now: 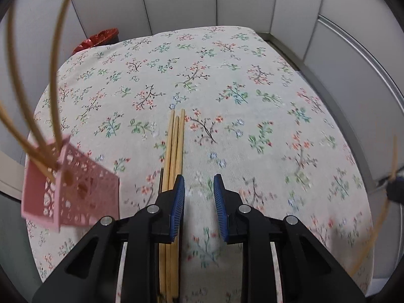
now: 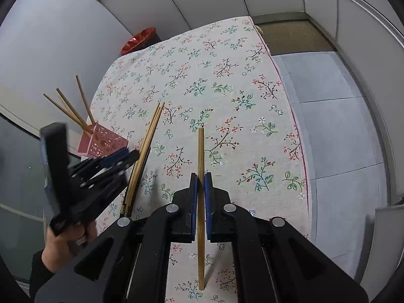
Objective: Organize utensils
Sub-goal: 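Reach the left gripper to the bundle and grasp a chopstick while the right holds its own, then lift both held wooden chopsticks up over the pink holder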
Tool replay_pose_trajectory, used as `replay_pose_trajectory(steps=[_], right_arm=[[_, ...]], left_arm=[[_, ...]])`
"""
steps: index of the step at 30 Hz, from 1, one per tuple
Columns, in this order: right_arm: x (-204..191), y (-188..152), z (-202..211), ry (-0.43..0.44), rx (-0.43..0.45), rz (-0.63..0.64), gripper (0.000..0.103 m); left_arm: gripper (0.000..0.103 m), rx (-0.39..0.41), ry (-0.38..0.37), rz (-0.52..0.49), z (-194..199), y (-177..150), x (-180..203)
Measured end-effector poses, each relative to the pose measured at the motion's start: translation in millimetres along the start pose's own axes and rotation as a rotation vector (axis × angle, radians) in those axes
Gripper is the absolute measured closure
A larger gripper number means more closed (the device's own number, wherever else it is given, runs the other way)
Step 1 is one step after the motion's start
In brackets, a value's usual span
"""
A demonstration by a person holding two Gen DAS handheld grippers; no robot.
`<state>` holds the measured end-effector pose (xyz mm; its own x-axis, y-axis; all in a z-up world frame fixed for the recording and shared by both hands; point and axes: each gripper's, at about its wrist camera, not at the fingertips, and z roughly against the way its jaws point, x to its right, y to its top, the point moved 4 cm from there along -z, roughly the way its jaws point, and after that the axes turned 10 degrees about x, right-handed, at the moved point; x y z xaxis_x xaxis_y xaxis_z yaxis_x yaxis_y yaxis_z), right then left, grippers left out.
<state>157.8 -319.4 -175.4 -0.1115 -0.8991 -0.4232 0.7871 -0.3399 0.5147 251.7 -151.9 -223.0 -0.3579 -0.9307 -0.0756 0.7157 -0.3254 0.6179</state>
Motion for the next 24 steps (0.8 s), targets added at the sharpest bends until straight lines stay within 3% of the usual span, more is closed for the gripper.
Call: replay_pose_trajectory(steps=[13, 20, 21, 23, 24], right_arm=[[16, 6, -7, 0.002, -0.018, -0.030, 0.098], [19, 7, -7, 0.005, -0.017, -0.042, 0.098], [19, 7, -8, 0.004, -0.018, -0.042, 0.098], [18, 7, -9, 0.001, -0.019, -0.041, 0.098], [18, 7, -9, 0.000, -0.019, -0.041, 0.098]], left_arm=[[0.078, -0.068, 0.064, 0.025, -56, 12, -9], [0.079, -0.079, 0.047, 0.045, -66, 13, -10], [0.080, -0.080, 0.044, 0.046, -67, 13, -10], [0.094, -0.081, 0.033, 0.042, -66, 13, -8], [0.096, -0.083, 0.041, 0.035, -65, 12, -6]])
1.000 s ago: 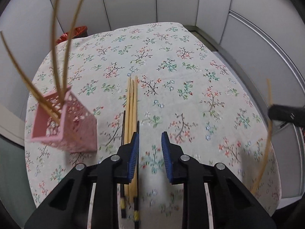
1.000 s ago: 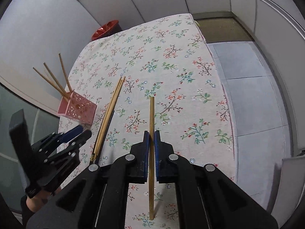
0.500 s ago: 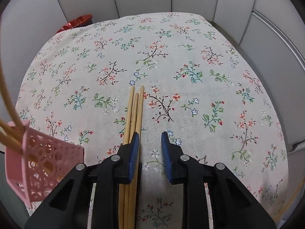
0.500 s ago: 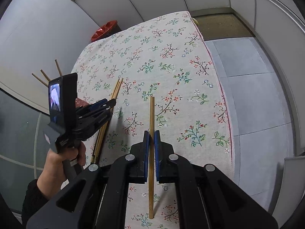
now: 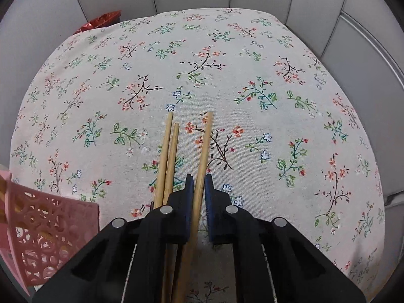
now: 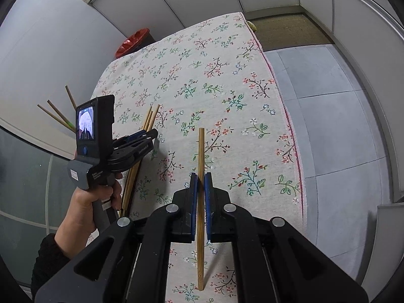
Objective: Organize utensils
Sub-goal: 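Lift both held wooden chopsticks up over the pink holder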
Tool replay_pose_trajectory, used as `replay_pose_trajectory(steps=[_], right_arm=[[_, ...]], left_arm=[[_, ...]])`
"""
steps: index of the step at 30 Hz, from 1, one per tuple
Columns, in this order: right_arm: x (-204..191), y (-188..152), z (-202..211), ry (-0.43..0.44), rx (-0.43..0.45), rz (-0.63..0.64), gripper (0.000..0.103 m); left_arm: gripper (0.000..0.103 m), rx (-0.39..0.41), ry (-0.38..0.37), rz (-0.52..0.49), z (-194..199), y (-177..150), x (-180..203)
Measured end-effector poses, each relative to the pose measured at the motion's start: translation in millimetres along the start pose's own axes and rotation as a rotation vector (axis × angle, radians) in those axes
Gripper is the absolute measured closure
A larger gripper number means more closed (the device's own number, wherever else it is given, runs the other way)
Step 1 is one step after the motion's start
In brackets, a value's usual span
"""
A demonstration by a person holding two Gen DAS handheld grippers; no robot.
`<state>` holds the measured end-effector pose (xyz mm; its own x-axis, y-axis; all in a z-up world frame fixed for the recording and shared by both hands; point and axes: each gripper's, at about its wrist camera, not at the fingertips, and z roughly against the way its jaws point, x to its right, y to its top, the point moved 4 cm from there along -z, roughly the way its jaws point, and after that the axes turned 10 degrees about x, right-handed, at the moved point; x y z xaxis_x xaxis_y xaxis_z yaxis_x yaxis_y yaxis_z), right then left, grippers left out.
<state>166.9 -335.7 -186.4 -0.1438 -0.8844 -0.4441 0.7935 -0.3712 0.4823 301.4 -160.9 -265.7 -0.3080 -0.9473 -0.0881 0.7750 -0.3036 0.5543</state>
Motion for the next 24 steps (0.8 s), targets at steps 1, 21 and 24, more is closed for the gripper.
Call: replay_pose_trajectory(steps=[1, 21, 24], right_arm=[[0, 0, 0, -0.002, -0.001, -0.001, 0.098], [-52, 6, 58, 0.026, 0.176, 0.098, 0.099], [-66, 7, 70, 0.008, 0.221, 0.143, 0.099]], left_arm=[[0.096, -0.001, -0.002, -0.002, 2, -1, 2], [0.096, 0.283, -0.081, -0.037, 180, -32, -5], [0.096, 0.341, -0.087, -0.009, 203, -35, -15]])
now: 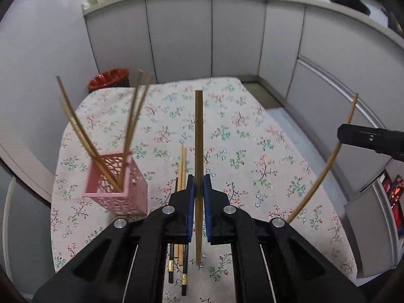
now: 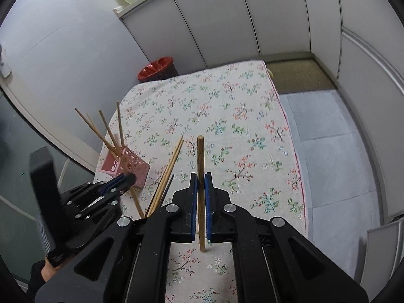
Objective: Organize utensils
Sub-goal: 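Lift both held wooden chopsticks up over the pink holder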
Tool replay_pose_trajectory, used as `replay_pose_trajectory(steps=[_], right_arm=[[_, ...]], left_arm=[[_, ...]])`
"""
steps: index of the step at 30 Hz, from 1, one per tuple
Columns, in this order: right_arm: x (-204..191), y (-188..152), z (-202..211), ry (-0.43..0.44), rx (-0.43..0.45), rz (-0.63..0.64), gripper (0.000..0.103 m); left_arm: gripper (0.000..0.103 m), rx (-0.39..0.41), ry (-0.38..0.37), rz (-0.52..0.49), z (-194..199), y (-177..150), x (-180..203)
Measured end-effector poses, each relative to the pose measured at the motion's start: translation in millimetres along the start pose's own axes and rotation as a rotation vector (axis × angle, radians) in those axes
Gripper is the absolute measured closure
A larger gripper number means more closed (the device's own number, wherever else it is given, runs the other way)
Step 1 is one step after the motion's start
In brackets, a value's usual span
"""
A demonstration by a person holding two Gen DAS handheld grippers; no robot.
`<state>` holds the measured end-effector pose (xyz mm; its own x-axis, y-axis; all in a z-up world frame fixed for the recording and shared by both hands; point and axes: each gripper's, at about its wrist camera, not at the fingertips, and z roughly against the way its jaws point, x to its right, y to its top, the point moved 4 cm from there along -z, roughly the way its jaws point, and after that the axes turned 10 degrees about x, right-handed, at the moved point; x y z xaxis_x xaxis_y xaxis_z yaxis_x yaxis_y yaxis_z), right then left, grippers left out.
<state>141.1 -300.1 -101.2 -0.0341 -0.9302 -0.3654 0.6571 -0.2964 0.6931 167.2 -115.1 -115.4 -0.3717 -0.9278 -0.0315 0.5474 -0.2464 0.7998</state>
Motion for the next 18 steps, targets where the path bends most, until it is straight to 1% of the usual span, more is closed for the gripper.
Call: replay_pose_trajectory(steps=[2, 4, 9, 13, 16, 18], right_arm=[[-10, 5, 7, -0.010, 0.032, 0.034, 0.099], [-18, 10, 13, -0.013, 0.057, 0.055, 0.099], [-41, 23, 30, -0.025, 0.134, 0.102, 0.099], [-60, 33, 38, -0.002, 0.180, 0.108, 0.099], [-76, 39, 41, 0.026, 0.204, 0.108, 0.099], [-87, 41, 43, 0.034, 0.217, 0.114, 0.099]], left_arm=[[0.096, 0.027, -0.005, 0.036, 13, 6, -7], [0.096, 0.074, -0.010, 0.079, 30, 15, -16], [0.096, 0.183, 0.002, 0.144, 64, 36, -37], [0.096, 0.275, 0.018, 0.204, 88, 53, -57], [0.096, 0.344, 0.056, 0.234, 100, 62, -73], [0.096, 0.406, 0.119, 0.237, 107, 68, -85]])
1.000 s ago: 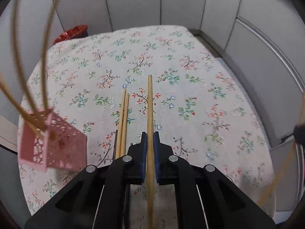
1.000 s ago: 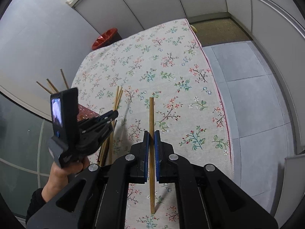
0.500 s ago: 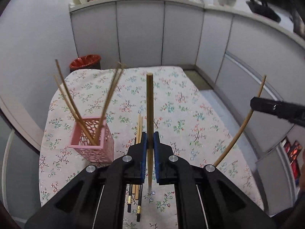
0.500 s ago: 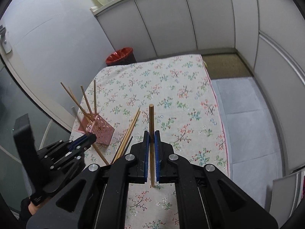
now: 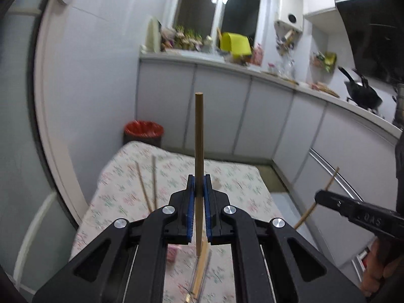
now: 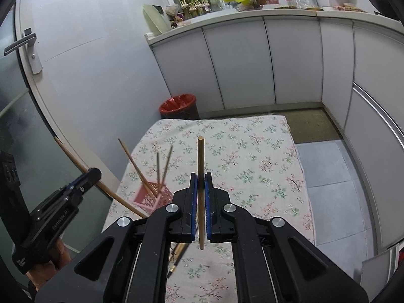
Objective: Organize utensils
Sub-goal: 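Lift both held wooden chopsticks up over the pink holder, then open both grippers to drop the chopsticks into the pink holder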
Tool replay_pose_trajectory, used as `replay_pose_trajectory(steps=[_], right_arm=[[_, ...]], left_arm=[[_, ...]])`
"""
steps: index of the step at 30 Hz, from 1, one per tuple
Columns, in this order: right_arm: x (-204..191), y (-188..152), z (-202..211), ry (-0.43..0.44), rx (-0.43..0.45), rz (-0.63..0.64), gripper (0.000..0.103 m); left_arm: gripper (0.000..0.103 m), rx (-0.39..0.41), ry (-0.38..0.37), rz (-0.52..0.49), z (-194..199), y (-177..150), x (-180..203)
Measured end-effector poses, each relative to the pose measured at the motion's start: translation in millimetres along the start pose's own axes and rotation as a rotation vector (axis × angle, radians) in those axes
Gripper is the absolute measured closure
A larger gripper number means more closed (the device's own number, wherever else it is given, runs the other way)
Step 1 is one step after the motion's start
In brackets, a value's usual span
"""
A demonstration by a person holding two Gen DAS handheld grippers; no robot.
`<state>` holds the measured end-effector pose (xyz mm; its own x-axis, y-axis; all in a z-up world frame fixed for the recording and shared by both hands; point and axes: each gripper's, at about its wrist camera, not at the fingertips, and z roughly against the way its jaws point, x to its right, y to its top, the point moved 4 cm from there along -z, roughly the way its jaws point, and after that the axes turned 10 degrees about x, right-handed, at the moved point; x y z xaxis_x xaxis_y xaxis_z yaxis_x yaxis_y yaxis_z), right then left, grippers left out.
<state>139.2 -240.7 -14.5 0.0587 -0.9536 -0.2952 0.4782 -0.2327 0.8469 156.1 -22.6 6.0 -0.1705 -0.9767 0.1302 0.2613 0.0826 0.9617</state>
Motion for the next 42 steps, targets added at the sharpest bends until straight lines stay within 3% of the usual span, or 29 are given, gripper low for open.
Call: replay_pose_trajectory(steps=[3, 13, 25, 27, 29, 30, 33, 35, 42], right_arm=[[-15, 4, -3, 0.024, 0.009, -0.001, 0.099], [-48, 2, -22, 0.087, -0.010, -0.027, 0.099], [-65, 10, -30, 0.134, 0.016, -0.054, 0.098], [-68, 12, -31, 0.135, 0.028, -0.051, 0.098], [-71, 14, -34, 0.141, 0.037, -0.056, 0.098], [-73, 15, -37, 0.146, 0.042, -0.061, 0.098], [-78, 16, -43, 0.145, 0.060, -0.058, 0.098], [-83, 16, -49, 0.138, 0.077, -0.048, 0.098], [-97, 11, -73, 0.126, 0.113, -0.002, 0.098]], left_arm=[[0.096, 0.061, 0.046, -0.004, -4, 5, -12], [0.096, 0.052, 0.135, -0.009, -49, -19, -47], [0.095, -0.088, 0.147, 0.085, -92, -56, -78], [0.090, -0.106, 0.150, 0.092, -92, -58, -79], [0.062, -0.100, 0.176, 0.084, -87, -57, -80], [0.057, -0.092, 0.189, 0.079, -83, -55, -80], [0.054, -0.096, 0.208, 0.059, -70, -50, -83], [0.046, -0.107, 0.226, 0.063, -63, -49, -88], [0.033, -0.260, 0.304, 0.092, -52, -68, -110]])
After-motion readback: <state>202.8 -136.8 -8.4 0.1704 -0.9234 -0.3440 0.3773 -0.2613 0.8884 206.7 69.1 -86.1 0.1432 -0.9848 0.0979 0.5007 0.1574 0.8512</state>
